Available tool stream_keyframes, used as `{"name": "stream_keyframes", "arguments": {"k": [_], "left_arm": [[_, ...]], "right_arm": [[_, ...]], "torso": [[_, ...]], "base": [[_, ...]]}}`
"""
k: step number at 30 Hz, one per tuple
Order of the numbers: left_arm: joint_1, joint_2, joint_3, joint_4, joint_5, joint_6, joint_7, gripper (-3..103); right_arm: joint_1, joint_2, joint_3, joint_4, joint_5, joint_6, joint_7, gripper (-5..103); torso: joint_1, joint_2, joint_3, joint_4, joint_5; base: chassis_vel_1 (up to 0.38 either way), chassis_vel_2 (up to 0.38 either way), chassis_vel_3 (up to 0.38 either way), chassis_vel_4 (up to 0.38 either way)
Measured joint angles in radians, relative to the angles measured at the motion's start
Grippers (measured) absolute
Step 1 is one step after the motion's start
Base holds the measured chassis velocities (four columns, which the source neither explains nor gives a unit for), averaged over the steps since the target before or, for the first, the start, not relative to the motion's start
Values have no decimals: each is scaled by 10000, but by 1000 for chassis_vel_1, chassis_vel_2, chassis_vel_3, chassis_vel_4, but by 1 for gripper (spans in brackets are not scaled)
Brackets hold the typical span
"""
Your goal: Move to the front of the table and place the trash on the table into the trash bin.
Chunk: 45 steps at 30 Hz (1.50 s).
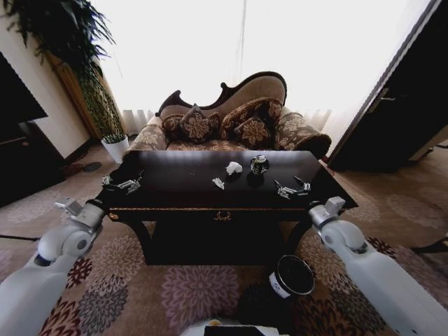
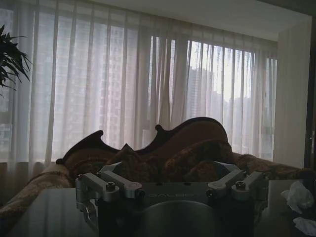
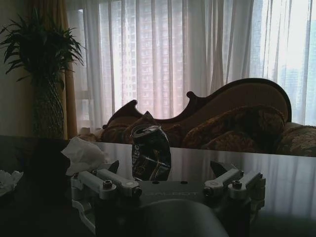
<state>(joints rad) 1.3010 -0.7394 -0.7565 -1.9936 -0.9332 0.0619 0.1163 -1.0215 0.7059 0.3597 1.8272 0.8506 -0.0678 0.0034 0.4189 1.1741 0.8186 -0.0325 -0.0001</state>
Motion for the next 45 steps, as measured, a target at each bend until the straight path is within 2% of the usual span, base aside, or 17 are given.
{"name": "stream_keyframes", "arguments": {"k": [4, 17, 22, 34, 40, 43, 44, 45], "left_arm": [[0, 0, 0, 0, 0, 0, 0, 100], [0, 0, 0, 0, 0, 0, 0, 100], [0, 0, 0, 0, 0, 0, 1, 100], [0, 0, 0, 0, 1, 0, 0, 100], [0, 0, 0, 0, 0, 0, 0, 100], [0, 0, 0, 0, 0, 0, 1, 100], [0, 0, 0, 0, 0, 0, 1, 100], [0, 0, 0, 0, 0, 0, 1, 100]], "right_arm": [[876, -35, -993, -395, -21, -11, 4, 100], [2693, 407, -2423, -2015, -525, 184, -240, 100], [3894, 635, -3253, -3072, -493, 280, -336, 100], [4922, 1118, -4403, -3966, -524, 359, -346, 100], [5204, 1295, -4631, -4135, -501, 374, -271, 101], [5320, 1335, -4713, -4216, -447, 424, -252, 87], [5320, 1335, -4713, -4216, -447, 424, -252, 87], [5331, 1335, -4726, -4222, -446, 437, -251, 82]], "torso": [[0, 0, 0, 1, 1], [-1, 0, 0, -2, 3], [-1, 0, 0, 0, 0], [-2, 2, 0, 0, 0], [-2, 1, 0, 0, 0], [-2, 1, 0, 0, 0], [-2, 1, 0, 0, 0], [-2, 2, -1, 0, 0]], "base": [[0, 0, 0, 0], [0, 0, 0, 0], [0, 0, 0, 0], [0, 0, 0, 0], [0, 0, 0, 0], [0, 0, 0, 0], [0, 0, 0, 0], [0, 0, 0, 0]]}}
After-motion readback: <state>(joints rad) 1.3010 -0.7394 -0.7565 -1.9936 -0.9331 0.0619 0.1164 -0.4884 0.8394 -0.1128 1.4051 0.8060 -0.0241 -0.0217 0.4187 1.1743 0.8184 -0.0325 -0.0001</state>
